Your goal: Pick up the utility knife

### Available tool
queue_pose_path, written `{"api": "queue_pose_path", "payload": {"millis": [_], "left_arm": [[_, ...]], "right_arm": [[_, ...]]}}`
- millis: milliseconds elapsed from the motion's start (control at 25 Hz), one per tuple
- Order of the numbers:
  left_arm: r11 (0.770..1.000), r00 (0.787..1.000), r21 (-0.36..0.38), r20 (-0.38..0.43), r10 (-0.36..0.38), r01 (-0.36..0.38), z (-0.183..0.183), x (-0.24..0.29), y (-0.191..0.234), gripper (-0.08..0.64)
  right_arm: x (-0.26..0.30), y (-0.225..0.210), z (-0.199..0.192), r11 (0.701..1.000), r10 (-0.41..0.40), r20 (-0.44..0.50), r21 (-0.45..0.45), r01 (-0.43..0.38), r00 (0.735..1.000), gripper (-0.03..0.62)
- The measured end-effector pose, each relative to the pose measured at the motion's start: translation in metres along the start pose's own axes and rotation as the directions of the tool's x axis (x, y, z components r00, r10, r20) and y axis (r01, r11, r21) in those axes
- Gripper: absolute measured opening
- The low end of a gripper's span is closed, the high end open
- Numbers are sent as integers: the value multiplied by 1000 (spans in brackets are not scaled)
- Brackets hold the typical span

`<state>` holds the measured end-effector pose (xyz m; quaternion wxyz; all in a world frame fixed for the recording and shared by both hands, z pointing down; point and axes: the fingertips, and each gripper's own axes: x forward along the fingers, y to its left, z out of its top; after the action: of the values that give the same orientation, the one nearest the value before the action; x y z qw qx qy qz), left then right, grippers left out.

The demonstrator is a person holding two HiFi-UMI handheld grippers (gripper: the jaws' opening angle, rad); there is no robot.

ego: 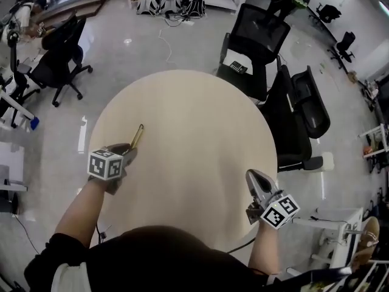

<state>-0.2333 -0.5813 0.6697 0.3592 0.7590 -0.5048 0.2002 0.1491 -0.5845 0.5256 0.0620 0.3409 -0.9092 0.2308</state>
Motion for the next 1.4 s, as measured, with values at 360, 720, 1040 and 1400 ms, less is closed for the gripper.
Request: {"api": "queue_pose_path", "payload": {"millis": [360,720,1040,1400], "left_arm": [[984,967,7,-186,175,-177,-23,81,77,207],[973,921,10,-318,223,-232,-48,132,110,273],[951,884,79,-352,307,-299,-45,121,120,248],[937,871,219,-359,336,-272,-46,132,106,115]], "right_arm": [[100,-84,-10,998,65,-46,-26,-66,997,14],[178,-155,-23,988,149,-48,-21,-150,988,14],[199,-169,-38,987,163,-72,22,-162,984,14],[203,-168,-53,983,180,-56,30,-179,982,14]]}}
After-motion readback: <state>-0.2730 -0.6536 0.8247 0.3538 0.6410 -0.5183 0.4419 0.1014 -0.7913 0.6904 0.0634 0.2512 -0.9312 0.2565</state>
